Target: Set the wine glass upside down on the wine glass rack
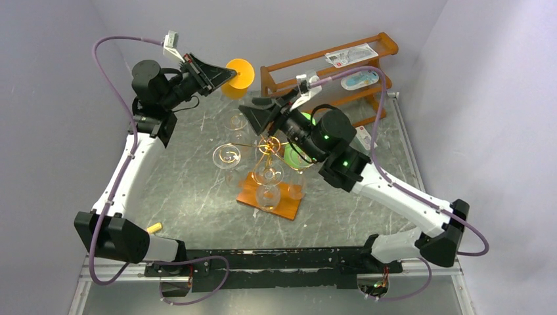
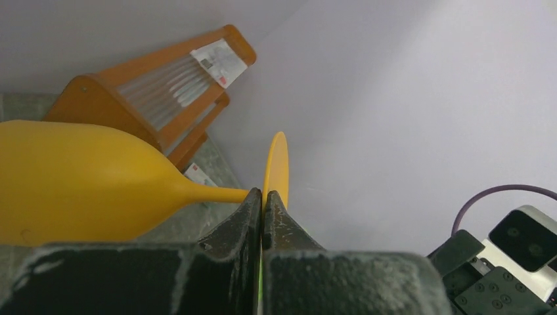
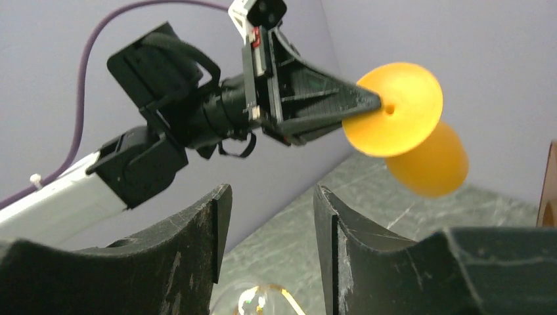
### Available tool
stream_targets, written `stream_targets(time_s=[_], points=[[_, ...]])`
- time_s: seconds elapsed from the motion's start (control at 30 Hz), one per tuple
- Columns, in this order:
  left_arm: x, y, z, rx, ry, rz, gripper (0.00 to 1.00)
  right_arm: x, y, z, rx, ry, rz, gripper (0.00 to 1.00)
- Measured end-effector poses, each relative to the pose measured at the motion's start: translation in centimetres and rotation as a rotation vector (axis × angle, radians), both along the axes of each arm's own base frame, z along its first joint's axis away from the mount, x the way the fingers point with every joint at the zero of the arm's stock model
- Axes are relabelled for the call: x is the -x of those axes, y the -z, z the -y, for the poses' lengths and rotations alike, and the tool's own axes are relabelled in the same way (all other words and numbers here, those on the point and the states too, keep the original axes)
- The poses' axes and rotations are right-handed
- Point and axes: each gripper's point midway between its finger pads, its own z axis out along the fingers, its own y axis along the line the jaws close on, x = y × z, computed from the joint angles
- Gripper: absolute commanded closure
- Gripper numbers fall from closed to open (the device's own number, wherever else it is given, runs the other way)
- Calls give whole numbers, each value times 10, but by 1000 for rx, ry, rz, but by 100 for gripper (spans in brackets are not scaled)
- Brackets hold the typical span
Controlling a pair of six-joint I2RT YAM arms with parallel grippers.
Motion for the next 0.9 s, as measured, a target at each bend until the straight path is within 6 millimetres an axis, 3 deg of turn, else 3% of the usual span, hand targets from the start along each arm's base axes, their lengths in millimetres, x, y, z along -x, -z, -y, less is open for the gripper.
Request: stream_targets(time_s=[0.23, 0.53, 0.9], points=[[2, 23, 19, -62, 11, -49, 95, 19, 24, 27, -40, -12, -108, 48], [8, 51, 31, -97, 46, -145, 95, 38, 18, 50, -111, -36, -140, 48], [20, 76, 39, -137, 77, -263, 95, 38, 31, 63, -109, 4, -179, 48]])
